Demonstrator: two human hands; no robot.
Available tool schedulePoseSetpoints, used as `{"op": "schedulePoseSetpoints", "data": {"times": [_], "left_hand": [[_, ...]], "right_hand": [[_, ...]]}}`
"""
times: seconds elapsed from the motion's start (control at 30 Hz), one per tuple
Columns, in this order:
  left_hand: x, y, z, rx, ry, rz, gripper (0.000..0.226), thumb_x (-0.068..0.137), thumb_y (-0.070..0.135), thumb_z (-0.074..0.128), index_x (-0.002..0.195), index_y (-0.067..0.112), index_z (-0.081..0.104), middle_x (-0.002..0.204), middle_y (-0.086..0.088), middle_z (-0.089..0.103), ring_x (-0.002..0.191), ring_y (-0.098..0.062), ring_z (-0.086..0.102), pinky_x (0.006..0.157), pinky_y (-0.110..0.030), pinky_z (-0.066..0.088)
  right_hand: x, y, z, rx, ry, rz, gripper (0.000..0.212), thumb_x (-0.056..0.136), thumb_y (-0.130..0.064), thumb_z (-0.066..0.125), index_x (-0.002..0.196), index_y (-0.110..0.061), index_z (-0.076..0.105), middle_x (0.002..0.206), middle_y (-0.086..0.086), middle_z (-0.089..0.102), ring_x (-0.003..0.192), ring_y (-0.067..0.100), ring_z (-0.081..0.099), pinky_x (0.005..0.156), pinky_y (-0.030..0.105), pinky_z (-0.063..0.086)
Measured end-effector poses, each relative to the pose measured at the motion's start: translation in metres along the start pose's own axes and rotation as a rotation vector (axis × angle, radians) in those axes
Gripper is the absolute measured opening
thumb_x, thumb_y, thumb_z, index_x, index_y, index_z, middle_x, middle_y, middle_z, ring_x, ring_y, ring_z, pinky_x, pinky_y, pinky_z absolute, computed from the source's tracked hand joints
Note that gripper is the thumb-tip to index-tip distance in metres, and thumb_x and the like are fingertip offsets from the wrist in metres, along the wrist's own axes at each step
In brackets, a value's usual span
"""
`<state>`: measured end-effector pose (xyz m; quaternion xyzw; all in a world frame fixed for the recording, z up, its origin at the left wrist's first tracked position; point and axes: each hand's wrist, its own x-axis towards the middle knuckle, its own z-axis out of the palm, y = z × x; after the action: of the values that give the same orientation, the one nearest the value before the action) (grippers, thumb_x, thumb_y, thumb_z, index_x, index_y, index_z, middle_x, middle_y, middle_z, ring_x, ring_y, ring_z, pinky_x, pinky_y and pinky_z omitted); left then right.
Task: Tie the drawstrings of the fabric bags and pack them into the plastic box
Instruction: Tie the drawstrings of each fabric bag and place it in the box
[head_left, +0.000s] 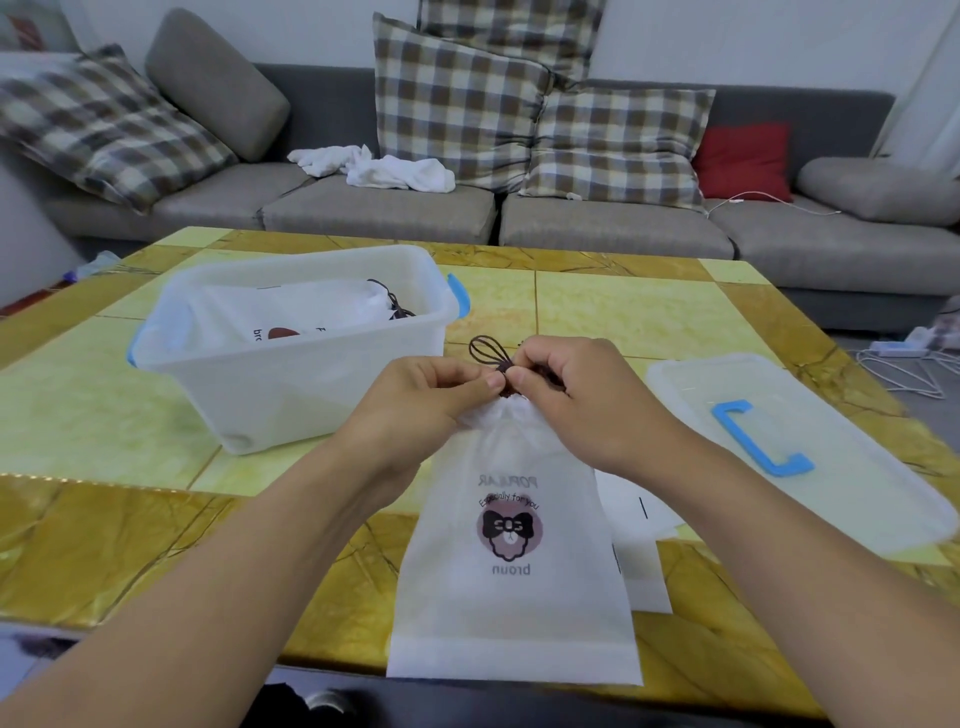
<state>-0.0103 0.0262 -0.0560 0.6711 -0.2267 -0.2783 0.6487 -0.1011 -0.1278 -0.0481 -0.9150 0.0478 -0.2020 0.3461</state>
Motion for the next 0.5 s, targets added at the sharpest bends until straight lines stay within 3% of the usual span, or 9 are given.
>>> {"op": "schedulePoseSetpoints", "data": {"times": [0.07,0.13,0.27,0.37,0.43,0.5], "left_hand": [[0.0,0.0,0.0,-0.143,-0.057,-0.096,0.036,0.092,0.018,0.066,0.113,-0.012,0.066,0.115,-0.03,0.068,0.091,-0.028,0.061,0.085,-0.037,0.047],[-0.002,0.004,0.001,-0.253,-0.095,-0.15,0.047,0.09,0.02,0.065,0.121,-0.014,0.06,0.115,-0.031,0.065,0.094,-0.03,0.06,0.079,-0.035,0.049],[-0.004,0.011,0.006,-0.413,-0.241,-0.28,0.043,0.082,0.029,0.064,0.113,0.001,0.065,0.102,-0.015,0.068,0.086,-0.026,0.065,0.078,-0.035,0.052],[-0.001,0.007,0.007,-0.265,-0.235,-0.233,0.036,0.08,0.038,0.071,0.097,0.007,0.069,0.09,-0.014,0.07,0.08,-0.025,0.065,0.075,-0.034,0.05],[0.0,0.004,0.006,-0.093,-0.14,-0.119,0.036,0.084,0.029,0.073,0.097,-0.003,0.069,0.094,-0.025,0.07,0.081,-0.027,0.064,0.075,-0.034,0.05],[0.001,0.003,0.005,0.034,-0.072,-0.01,0.026,0.088,0.022,0.074,0.091,-0.004,0.071,0.092,-0.026,0.071,0.078,-0.023,0.063,0.074,-0.032,0.048]], "right_hand": [[0.002,-0.002,0.001,0.035,0.002,0.014,0.023,0.099,-0.017,0.059,0.078,-0.007,0.063,0.06,-0.003,0.046,0.053,0.007,0.034,0.051,0.019,0.029],[0.003,-0.001,0.0,0.173,-0.001,0.06,0.023,0.099,-0.015,0.059,0.081,-0.002,0.064,0.06,-0.004,0.045,0.054,0.008,0.033,0.052,0.019,0.028],[0.005,0.004,-0.003,0.311,-0.006,0.112,0.026,0.1,-0.016,0.059,0.087,0.005,0.065,0.058,-0.004,0.049,0.05,0.008,0.034,0.049,0.02,0.028],[0.005,0.004,0.002,0.236,-0.023,0.063,0.021,0.097,-0.022,0.061,0.083,-0.007,0.068,0.073,0.011,0.064,0.062,0.029,0.048,0.058,0.038,0.038],[0.004,0.003,0.003,0.253,-0.027,0.077,0.021,0.097,-0.018,0.061,0.078,-0.01,0.066,0.068,0.005,0.056,0.06,0.016,0.04,0.057,0.031,0.033],[0.003,0.004,0.001,0.223,-0.03,0.083,0.023,0.098,-0.016,0.06,0.076,-0.011,0.064,0.066,0.006,0.053,0.06,0.01,0.037,0.056,0.026,0.031]]}}
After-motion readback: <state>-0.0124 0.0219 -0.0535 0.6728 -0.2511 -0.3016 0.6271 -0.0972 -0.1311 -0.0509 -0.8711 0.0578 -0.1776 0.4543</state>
